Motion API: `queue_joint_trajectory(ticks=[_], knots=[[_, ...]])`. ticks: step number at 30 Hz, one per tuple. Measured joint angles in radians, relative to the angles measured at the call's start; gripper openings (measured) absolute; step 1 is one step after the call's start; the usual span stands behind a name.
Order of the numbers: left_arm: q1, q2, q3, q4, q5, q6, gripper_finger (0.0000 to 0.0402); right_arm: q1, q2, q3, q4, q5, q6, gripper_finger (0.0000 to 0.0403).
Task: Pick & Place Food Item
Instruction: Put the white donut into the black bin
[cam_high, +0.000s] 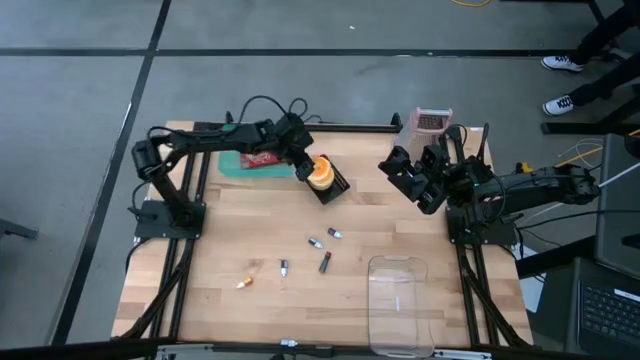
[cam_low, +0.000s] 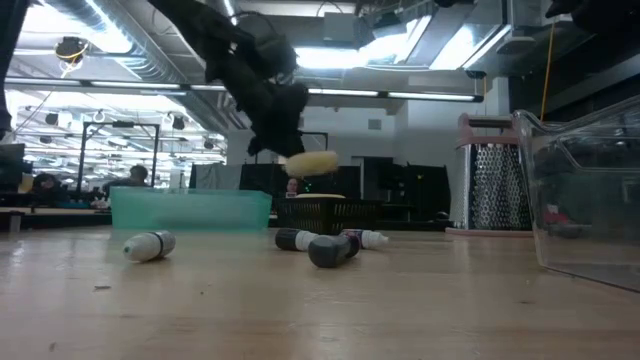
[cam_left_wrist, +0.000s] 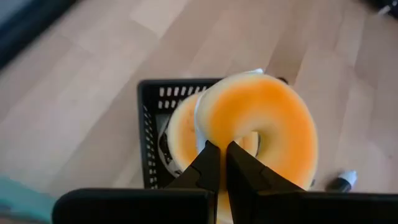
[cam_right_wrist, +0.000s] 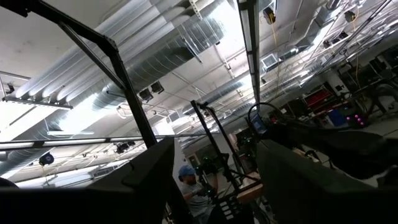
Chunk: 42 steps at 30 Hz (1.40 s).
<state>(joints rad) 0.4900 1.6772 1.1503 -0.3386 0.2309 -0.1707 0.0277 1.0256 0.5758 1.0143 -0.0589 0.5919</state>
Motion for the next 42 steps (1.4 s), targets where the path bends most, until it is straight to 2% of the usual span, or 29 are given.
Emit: queue_joint_trajectory(ticks=[5, 22, 30, 42], knots=[[-0.012, 0.043, 0.000, 0.010, 0.004, -0.002, 0.0008, 0.000, 0.000, 0.000, 0.000, 0.000, 0.002, 0.0228], [0.028, 0.050, 0.021, 0.032, 0.007, 0.000, 0.0008, 0.000, 0.000, 0.000, 0.000, 0.000, 0.002, 0.0228], [0.024, 0.108, 0.022, 0.060, 0.030, -0.025, 0.0008, 0.000, 0.000, 0.000, 0.000, 0.000, 0.010, 0.0228], [0.023, 0.109, 0.022, 0.083, 0.096, 0.003, 0.0017, 0.000, 0.000, 0.000, -0.002, 0.000, 0.014, 0.0228]])
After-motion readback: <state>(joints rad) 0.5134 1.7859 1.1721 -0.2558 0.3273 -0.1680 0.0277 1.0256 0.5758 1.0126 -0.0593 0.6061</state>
